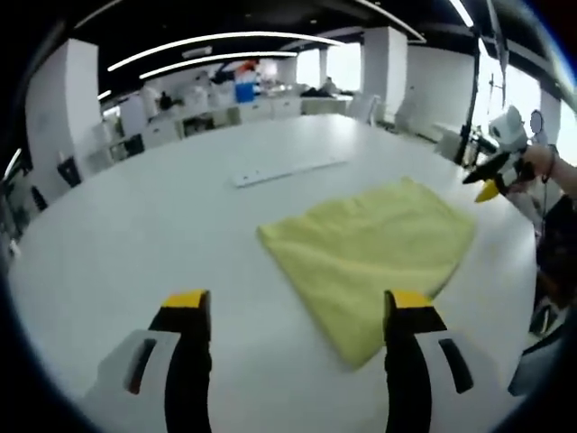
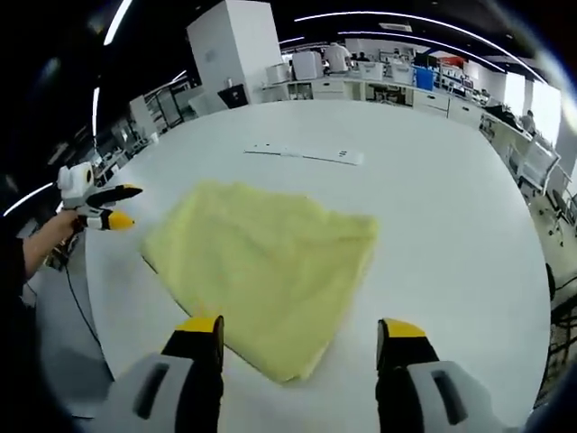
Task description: Fold the garment on the visible template until the final outline fits inside the template.
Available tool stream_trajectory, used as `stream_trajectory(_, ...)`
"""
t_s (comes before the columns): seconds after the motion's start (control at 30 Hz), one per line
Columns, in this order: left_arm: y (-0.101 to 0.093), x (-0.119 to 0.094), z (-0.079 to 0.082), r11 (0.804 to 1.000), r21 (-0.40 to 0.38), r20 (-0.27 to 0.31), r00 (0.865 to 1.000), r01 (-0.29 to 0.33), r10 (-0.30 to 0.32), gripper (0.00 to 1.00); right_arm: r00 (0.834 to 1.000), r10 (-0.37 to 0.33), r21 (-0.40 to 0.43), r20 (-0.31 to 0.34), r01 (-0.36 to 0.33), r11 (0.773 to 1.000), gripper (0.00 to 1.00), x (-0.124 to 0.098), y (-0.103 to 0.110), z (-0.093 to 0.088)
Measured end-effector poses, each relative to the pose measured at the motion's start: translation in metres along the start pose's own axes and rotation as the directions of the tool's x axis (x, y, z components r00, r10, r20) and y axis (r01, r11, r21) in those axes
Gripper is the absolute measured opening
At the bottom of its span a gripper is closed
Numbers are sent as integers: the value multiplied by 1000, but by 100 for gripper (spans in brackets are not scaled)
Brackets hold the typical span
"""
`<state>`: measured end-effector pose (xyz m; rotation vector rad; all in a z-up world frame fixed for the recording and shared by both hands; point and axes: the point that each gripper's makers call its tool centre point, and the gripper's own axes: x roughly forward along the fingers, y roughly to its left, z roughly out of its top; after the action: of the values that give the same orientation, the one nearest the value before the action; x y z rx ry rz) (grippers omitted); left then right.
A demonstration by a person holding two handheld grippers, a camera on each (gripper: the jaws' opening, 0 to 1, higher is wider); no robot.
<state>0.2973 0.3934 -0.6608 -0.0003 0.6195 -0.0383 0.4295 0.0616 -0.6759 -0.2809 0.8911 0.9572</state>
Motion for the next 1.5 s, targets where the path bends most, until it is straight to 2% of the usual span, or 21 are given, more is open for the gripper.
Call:
stream_trajectory(0.07, 0, -1, -5, 1000, -22, -5, 1000, 5, -5, 71, 1000, 11, -5, -2, -11, 1000, 65, -1, 3, -6)
stream_trajectory(0.23, -5, -5, -16, 1000, -14, -17, 1000, 16, -16, 65, 1000, 18, -11, 3, -18, 1000, 63, -4, 6, -20)
stream_trajectory(0.5, -14, -4, -36, 999, -27, -51, 998, 28, -29, 57, 1000, 21, 4, 1, -21, 1000, 53, -6, 7, -35)
stream_trajectory(0.67, -21, -3, -44, 998, -35, -58, 997, 45, -47, 47, 1000, 29, 16, -9, -29, 999, 44, -6, 9, -47)
stream_trajectory(0.8, -27, -2, -53, 997, -32, -87, 994, 65, -68, 40, 999, 33, 16, -18, -33, 999, 39, -4, 9, -55)
stream_trajectory(1.17, -37, 1, -58, 994, -42, -95, 990, 100, -104, 23, 998, 55, 30, 7, -55, 998, 14, 1, 11, -61)
stream_trajectory(1.5, -42, 3, -57, 991, -65, -90, 989, 114, -120, 14, 996, 77, 105, 47, -82, 991, 6, 7, 10, -58)
